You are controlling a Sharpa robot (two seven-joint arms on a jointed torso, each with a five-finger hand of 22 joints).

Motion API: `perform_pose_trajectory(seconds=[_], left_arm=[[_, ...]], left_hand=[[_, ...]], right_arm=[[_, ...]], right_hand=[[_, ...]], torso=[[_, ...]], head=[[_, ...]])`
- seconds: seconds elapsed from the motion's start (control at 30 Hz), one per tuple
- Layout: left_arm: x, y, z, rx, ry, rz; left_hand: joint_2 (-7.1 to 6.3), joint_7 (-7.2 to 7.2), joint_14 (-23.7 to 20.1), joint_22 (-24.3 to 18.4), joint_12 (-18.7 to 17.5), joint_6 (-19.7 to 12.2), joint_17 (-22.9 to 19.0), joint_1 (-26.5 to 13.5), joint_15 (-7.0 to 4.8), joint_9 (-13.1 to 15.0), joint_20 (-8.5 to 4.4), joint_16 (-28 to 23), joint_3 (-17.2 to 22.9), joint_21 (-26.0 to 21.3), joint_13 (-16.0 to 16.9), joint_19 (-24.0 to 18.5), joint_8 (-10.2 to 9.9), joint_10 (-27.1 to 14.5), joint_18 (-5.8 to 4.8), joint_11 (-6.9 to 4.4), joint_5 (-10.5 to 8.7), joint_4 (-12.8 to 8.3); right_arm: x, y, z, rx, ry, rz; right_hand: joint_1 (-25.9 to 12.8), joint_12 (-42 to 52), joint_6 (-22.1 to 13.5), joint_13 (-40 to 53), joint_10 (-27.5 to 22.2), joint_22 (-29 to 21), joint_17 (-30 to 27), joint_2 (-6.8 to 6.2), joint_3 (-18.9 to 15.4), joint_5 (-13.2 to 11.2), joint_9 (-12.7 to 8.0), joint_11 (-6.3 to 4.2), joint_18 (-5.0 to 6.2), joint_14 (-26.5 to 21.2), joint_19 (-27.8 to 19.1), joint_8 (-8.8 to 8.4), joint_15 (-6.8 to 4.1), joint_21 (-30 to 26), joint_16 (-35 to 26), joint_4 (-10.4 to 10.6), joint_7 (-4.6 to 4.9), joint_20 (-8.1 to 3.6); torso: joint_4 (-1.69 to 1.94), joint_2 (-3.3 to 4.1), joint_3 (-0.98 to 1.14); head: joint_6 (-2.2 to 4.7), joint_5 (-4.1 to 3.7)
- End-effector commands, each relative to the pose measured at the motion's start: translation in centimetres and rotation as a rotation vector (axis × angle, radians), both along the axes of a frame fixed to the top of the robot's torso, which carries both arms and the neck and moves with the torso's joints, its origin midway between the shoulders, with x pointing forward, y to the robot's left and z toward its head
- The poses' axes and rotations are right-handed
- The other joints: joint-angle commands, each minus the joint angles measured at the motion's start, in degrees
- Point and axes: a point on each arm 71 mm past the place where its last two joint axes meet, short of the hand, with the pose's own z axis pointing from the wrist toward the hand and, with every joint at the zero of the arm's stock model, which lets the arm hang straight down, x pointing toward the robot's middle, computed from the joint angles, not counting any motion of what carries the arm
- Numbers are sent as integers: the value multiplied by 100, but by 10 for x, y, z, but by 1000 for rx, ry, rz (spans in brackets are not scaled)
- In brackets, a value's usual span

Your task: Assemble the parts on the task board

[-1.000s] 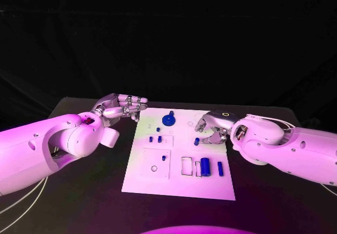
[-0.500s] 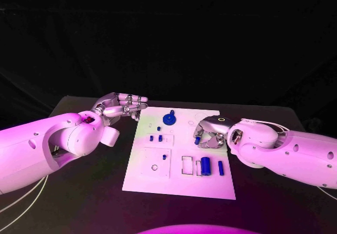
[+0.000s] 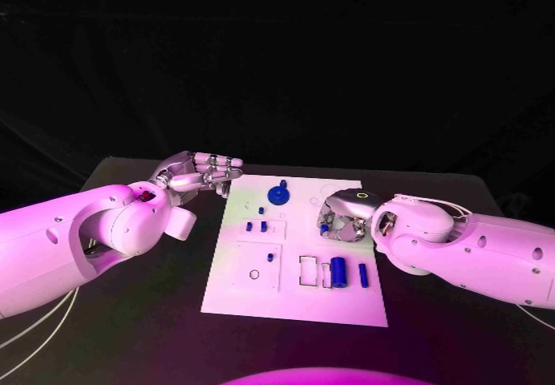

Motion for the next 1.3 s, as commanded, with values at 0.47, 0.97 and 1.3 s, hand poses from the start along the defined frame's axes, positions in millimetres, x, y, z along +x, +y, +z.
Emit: perform_pose_trajectory(seconds=[0.47,0.97,1.3], left_arm=[[1,-1,-1,-7,7,-14],[1,-5,-2,-9,10,-25],[1,-10,-3,-13,10,-35]], left_hand=[[62,-6,-45,-6,42,-28,-6,21,10,-6,21,-26,-35,-35,6,1,-16,-35,78,-11,6,3],[64,-6,-45,-7,43,-28,-7,22,10,-6,21,-26,-36,-36,6,1,-16,-36,78,-11,6,2],[69,-5,-46,-11,50,-29,-10,19,11,-7,23,-29,-43,-42,8,2,-14,-41,78,-10,6,3]], right_arm=[[-12,4,26,116,-87,-2],[-46,72,33,232,-33,176],[-59,117,7,227,43,275]], right_hand=[[118,-74,196,35,223,938,48,103,346,-73,151,-57,-130,182,173,123,-63,101,65,-184,-32,-93],[59,-130,197,38,248,937,46,42,392,0,185,-44,-128,181,166,124,-54,96,73,-214,-14,-88],[33,-162,178,36,240,915,34,32,408,34,194,-34,-120,178,146,114,-47,71,69,-223,-3,-84]], torso=[[1,-13,3],[5,-4,-4],[3,0,-9]], head=[[18,-2],[-18,90],[-50,160]])
